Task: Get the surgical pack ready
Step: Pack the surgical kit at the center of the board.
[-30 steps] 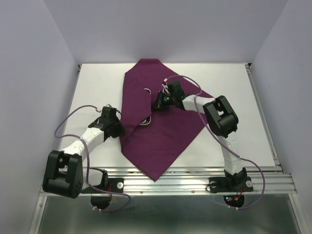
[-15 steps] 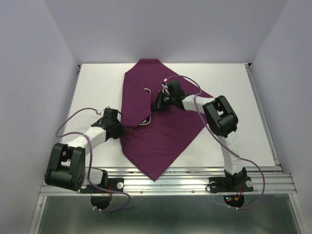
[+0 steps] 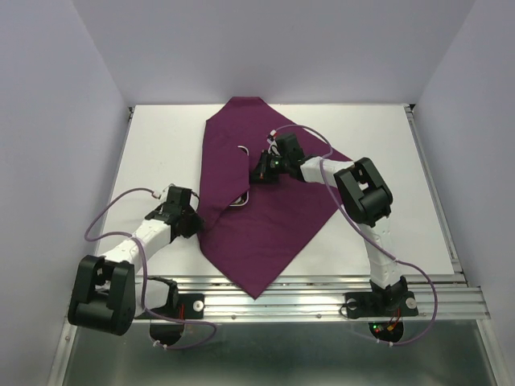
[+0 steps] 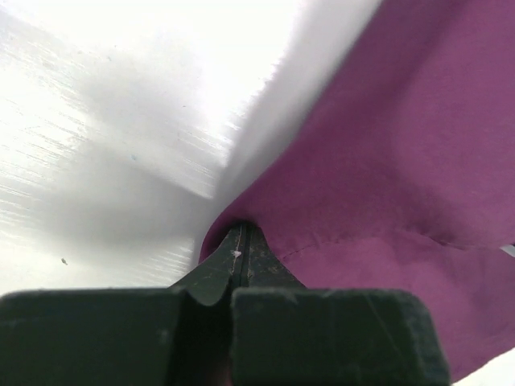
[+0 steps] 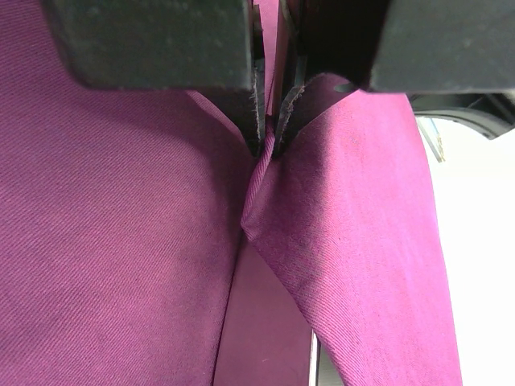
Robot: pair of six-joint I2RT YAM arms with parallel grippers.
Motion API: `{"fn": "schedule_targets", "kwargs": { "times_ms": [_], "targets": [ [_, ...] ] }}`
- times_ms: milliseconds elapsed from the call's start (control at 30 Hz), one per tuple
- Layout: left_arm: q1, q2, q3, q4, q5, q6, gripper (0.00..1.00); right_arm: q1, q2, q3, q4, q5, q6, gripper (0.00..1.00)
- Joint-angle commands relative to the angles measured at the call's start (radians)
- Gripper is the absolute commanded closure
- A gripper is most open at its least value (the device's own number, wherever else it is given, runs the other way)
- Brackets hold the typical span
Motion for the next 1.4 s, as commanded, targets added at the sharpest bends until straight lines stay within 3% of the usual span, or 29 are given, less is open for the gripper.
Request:
{"fn": "schedule_targets", "kwargs": {
  "times_ms": [0,167,367,667,1000,1200,1367],
  "targets": [
    [-0.001,0.048,0.014,-0.02,-0.007,-0.006,1.0,0.022,0.012,0.039,0.028,-0.006,0.006,0.99],
    [-0.002,0.091,0.084,-0.112,-0.036,0.002,1.0,0.022,-0.005,0.034,0.028,-0.005,0.003,0.99],
    [-0.004,0.006,0.17,-0.27,-0.048,0.007,1.0,0.022,-0.012,0.032,0.023,-0.006,0.0,0.99],
    [-0.028,0.093,0.183,-0.331,-0.043,-0.026,1.0,0.022,-0.017,0.04,0.023,-0.006,0.001,0.99],
    [-0.031,0.19,0.163,-0.292,-0.03,-0.027,1.0,0.022,-0.014,0.049,0.015,-0.003,0.0,0.99],
    [-0.042,0.107,0.221,-0.388,-0.071,-0.018,1.0,0.022,-0.019,0.045,0.017,0.003,-0.005,0.99],
    [-0.165,0.003,0.299,-0.42,-0.088,0.004,1.0,0.022,-0.014,0.051,0.017,0.003,-0.005,0.99]
  ]
}}
